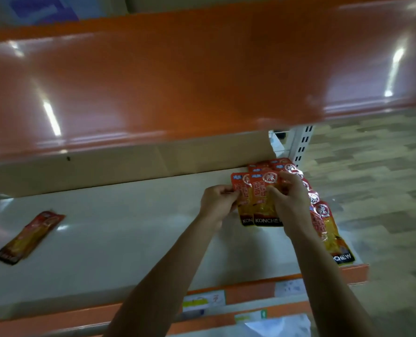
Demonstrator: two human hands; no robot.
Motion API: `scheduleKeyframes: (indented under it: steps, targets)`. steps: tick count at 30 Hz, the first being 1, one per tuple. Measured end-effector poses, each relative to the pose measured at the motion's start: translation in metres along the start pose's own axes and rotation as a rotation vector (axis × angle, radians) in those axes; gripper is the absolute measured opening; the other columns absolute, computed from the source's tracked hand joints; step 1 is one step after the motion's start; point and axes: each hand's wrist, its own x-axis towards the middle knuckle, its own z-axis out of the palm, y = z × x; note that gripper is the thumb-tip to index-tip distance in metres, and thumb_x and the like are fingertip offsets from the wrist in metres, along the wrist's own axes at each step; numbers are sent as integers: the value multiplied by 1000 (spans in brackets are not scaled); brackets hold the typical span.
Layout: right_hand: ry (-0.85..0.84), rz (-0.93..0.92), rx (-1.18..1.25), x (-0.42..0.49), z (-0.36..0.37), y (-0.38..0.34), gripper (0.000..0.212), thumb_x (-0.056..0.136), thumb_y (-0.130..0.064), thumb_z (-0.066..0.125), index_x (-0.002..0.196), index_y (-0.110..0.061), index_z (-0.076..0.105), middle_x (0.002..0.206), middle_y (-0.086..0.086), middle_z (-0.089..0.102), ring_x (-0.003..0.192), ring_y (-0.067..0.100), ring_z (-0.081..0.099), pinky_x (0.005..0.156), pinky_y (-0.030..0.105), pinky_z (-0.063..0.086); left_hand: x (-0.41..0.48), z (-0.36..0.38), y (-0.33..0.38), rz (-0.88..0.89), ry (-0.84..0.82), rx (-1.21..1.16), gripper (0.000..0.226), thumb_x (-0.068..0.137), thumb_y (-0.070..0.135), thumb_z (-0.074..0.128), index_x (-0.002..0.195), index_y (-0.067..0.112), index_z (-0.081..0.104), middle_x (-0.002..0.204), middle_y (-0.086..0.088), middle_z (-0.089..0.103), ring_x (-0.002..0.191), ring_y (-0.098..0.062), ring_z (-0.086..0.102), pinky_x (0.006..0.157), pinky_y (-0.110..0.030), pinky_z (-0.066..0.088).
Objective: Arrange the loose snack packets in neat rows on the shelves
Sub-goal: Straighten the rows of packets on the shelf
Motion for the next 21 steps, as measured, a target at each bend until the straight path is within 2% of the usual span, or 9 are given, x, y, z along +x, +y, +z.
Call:
scheduleKeyframes:
  steps: [1,3,5,6,8,11,13,16,21]
  targets:
    - [19,2,-19,0,-6,1,42,85,-12,64,124,-19,53,106,3,62,96,21,62,83,45,56,2,6,0,-3,-8,7,6,91,13,64,89,15,69,84,-1,70,71,-11,66,58,-19,51]
    - [67,10,-45,1,-16,3,39,86,-13,62,124,-19,54,104,4,63,93,22,63,80,44,56,5,17,0,-7,-12,26,5,90,13,65,90,16,69,93,-5,72,81,-18,69,70,-29,57]
    - [123,4,-80,3,-26,3,37,85,-13,61,121,-18,56,98,3,64,89,21,63,77,39,55,6,27,0,2,-7,38,8,89,13,66,95,12,71,97,-8,73,88,-24,70,81,-38,58]
    - [139,5,-94,4,-31,3,36,85,-13,60,121,-19,57,97,3,64,87,21,63,76,38,54,8,32,-1,9,3,43,10,88,13,67,97,10,71,97,-9,73,88,-24,70,83,-39,58]
    - [153,9,-106,5,-38,3,36,86,-14,60,121,-19,57,97,3,64,86,20,63,75,37,54,11,39,-2,23,38,58,13,87,13,69,98,9,71,96,-9,73,84,-23,70,77,-34,59]
    - [162,-1,-124,8,-47,3,38,87,-14,60,124,-19,57,101,3,66,84,16,61,64,26,49,15,48,-3,28,68,62,13,86,12,70,98,9,71,93,-8,73,73,-16,67,59,-21,53]
    - [157,5,-125,10,-51,3,38,88,-14,60,125,-20,57,104,6,68,87,18,64,71,33,54,17,53,-3,34,80,83,9,85,13,71,94,12,70,93,-8,73,73,-15,67,62,-23,55]
    - [137,24,-120,11,-53,1,38,88,-13,60,125,-21,57,108,8,69,91,22,66,81,45,57,16,58,-4,55,105,129,5,84,16,72,89,17,69,91,-5,72,85,-21,69,82,-38,58]
    - [135,21,-132,13,-55,0,39,87,-12,60,125,-20,58,109,10,68,96,24,65,84,49,55,16,62,-6,87,120,213,7,84,19,72,82,20,66,82,-1,71,72,-19,71,77,-40,60]
